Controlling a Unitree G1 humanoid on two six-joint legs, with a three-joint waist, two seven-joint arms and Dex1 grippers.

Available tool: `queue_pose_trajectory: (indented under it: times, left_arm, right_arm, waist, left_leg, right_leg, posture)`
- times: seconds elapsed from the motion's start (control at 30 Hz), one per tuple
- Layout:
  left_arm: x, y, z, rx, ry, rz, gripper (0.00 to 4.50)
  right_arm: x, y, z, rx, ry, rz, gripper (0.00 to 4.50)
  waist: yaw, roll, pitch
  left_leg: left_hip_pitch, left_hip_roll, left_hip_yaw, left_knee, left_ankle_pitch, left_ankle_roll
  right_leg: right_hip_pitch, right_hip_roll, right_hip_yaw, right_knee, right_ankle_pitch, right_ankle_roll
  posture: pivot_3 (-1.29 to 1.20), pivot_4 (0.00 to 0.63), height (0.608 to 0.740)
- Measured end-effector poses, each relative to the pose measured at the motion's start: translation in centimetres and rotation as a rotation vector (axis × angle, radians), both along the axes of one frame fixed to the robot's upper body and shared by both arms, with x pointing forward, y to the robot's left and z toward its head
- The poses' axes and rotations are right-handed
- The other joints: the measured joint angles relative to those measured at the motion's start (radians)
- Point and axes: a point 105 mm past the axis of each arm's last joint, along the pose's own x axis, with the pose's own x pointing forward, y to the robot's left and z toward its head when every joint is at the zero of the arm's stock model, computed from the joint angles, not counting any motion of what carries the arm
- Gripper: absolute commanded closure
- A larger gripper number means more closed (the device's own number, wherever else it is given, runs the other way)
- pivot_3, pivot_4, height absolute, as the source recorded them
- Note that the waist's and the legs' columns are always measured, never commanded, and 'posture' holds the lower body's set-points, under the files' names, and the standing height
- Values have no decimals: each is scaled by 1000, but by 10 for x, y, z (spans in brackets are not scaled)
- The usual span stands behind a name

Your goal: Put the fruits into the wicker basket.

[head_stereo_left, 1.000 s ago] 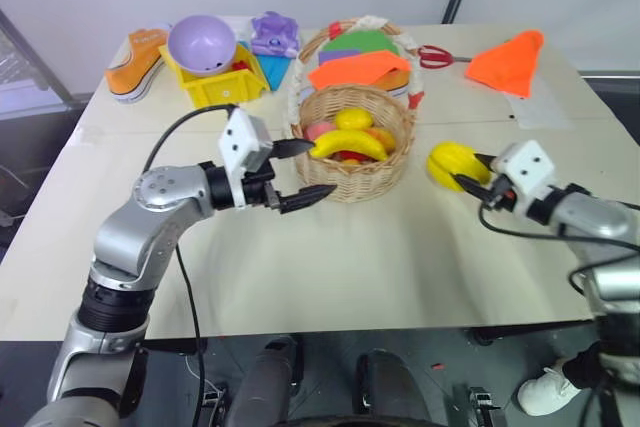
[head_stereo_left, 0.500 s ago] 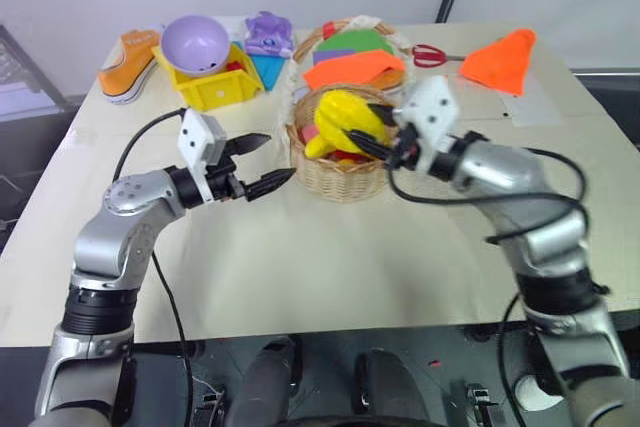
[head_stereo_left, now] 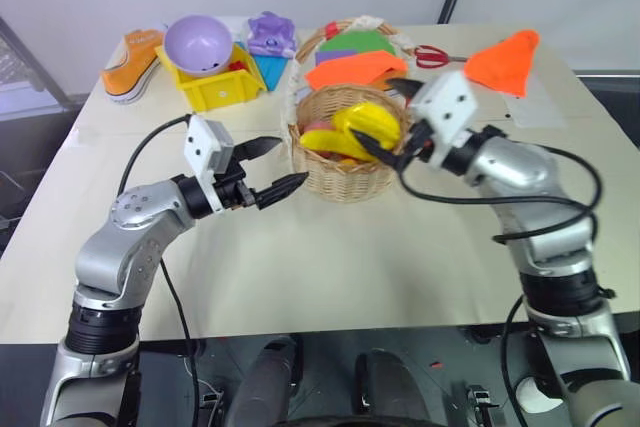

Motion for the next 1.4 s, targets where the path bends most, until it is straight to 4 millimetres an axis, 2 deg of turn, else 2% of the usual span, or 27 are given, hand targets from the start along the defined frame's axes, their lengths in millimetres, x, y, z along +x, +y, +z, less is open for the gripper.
queue_pose_trajectory:
  times: [0.07,0.17,0.23,0.33,0.43,0.63,0.77,0.9,1.0,1.03,1.13,1.17,1.23,1.4]
  left_arm:
    - [0,-1,1,-5,0,-5,336]
    - [0,-5,5,-17,-10,-22,336]
    - [-1,-8,7,-24,-16,-34,336]
    - [-1,-10,7,-28,-15,-41,336]
    - [0,-11,9,-31,-19,-46,336]
    - [-1,-11,8,-32,-17,-40,336]
    - [-1,-10,4,-32,-6,-37,336]
    - [-1,-11,4,-31,-6,-39,336]
    - [-2,-12,4,-31,-4,-48,336]
    - [-2,-14,3,-30,-2,-57,336]
    - [0,-19,2,-37,6,-73,336]
    - [0,-20,3,-37,3,-78,336]
    - [0,-21,6,-38,-9,-87,336]
    - [1,-21,5,-41,0,-91,336]
  right_arm:
    - [4,-18,8,47,-4,-65,25]
    - [17,-35,5,91,26,-149,25]
    - [30,-39,-1,131,64,-184,25]
    - [46,-35,-8,200,116,-183,25]
    - [56,-33,-16,243,161,-182,934]
    - [61,-38,-20,304,193,-196,3845]
    - [58,-42,-11,342,172,-193,3845]
    - [46,-53,10,382,104,-197,3845]
    - [39,-67,9,385,97,-229,3845]
    - [36,-71,3,384,112,-236,3621]
    - [31,-65,-16,383,192,-197,2603]
    - [31,-63,-19,377,205,-192,1973]
    - [33,-60,-21,346,194,-209,1042]
    - [51,-48,-24,320,196,-223,1042]
  waist:
    - [-3,0,0]
    - [-6,0,0]
    - [-9,0,0]
    - [-19,0,0]
    - [-21,0,0]
    - [-21,0,0]
    - [-20,1,0]
    - [-19,1,0]
    - [-19,1,0]
    - [-19,1,0]
    - [-23,1,0]
    - [-26,1,0]
    - [-27,1,0]
    - [-24,1,0]
  left_leg:
    - [0,1,0,0,0,0]
    - [0,1,0,-1,0,0]
    - [0,1,1,-1,0,0]
    - [0,1,1,-1,1,-1]
    - [0,1,1,-1,1,-1]
    - [0,1,1,-1,1,-1]
    - [0,1,1,-1,1,-1]
    - [0,1,1,-1,1,-1]
    - [0,1,1,-1,1,-1]
    - [0,1,1,-1,1,-1]
    - [0,1,1,-1,1,-1]
    - [0,1,1,-1,1,-1]
    - [0,2,1,-1,1,-1]
    - [0,1,1,-1,1,-1]
  right_leg:
    - [0,0,0,1,0,0]
    - [0,1,0,1,0,0]
    - [0,1,1,1,0,0]
    - [0,1,1,1,0,0]
    - [0,2,0,2,0,0]
    - [0,2,1,2,0,0]
    - [0,2,1,2,0,0]
    - [0,1,1,2,0,0]
    - [0,1,1,2,0,0]
    - [0,1,1,2,0,0]
    - [0,1,1,2,0,0]
    - [-1,1,1,3,0,0]
    - [-1,1,1,3,0,-1]
    - [-1,2,1,3,0,0]
  posture:
    - [0,150,740]
    - [0,150,740]
    - [0,150,740]
    - [0,150,740]
    - [0,150,740]
    - [0,150,740]
    - [0,150,740]
    - [0,150,740]
    - [0,150,740]
    - [0,150,740]
    - [0,150,740]
    - [0,150,740]
    - [0,150,740]
    - [0,150,740]
